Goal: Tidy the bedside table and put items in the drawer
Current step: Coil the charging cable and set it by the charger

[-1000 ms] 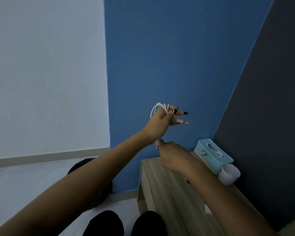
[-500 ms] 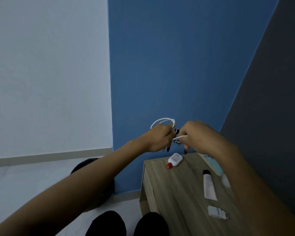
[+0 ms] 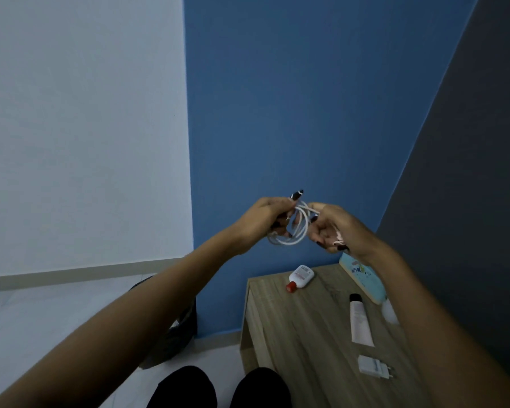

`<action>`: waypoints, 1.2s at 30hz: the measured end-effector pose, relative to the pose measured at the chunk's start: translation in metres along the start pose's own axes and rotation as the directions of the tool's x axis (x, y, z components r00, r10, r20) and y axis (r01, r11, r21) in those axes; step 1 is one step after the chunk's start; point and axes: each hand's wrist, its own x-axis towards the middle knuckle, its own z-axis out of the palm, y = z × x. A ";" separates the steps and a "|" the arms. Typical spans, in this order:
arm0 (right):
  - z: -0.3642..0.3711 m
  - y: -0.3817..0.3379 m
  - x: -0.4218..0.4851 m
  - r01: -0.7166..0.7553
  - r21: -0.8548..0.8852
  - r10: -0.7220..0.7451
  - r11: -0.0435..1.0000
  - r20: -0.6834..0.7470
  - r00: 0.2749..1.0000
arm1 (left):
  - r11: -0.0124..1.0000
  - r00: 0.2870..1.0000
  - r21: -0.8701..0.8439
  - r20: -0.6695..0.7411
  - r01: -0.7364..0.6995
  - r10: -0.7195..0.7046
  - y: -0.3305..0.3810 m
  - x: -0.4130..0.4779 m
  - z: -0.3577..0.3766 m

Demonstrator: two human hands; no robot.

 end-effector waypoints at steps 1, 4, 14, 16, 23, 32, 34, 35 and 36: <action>0.001 0.001 0.001 0.023 0.004 -0.023 1.000 0.006 1.000 | 1.000 1.000 -0.003 -0.012 -0.001 0.001 -0.002 0.003 -0.001; 0.001 0.005 0.004 0.058 0.017 -0.058 0.998 -0.008 0.998 | 1.000 1.000 -0.002 -0.030 0.003 -0.003 -0.003 0.007 0.002; -0.001 0.003 0.001 0.073 -0.083 -0.081 0.994 -0.089 0.993 | 0.839 0.932 0.524 -0.212 -0.145 0.294 0.003 0.008 0.005; -0.003 -0.001 0.001 0.086 -0.151 -0.104 0.985 -0.111 0.988 | 0.801 0.917 0.579 -0.218 -0.153 0.333 0.005 0.007 0.007; -0.017 -0.003 0.001 0.094 -0.144 -0.115 0.985 -0.149 0.982 | 0.727 0.897 0.659 -0.181 -0.193 0.403 0.012 0.008 0.007; -0.036 0.004 0.000 0.121 0.048 -0.115 0.992 -0.111 0.987 | 0.893 0.940 0.436 -0.248 -0.108 0.234 0.022 0.009 0.005; -0.034 0.003 0.001 0.117 -0.281 -0.166 0.953 -0.156 0.974 | 0.912 0.937 0.397 -0.272 -0.099 0.220 0.024 0.008 0.002; -0.033 0.005 0.003 0.099 -0.456 -0.198 0.884 -0.175 0.964 | 0.916 0.940 0.389 -0.269 -0.095 0.212 0.023 0.008 0.002; -0.031 0.007 0.006 0.064 -0.608 -0.225 0.791 -0.192 0.955 | 0.921 0.945 0.379 -0.259 -0.091 0.200 0.023 0.007 0.003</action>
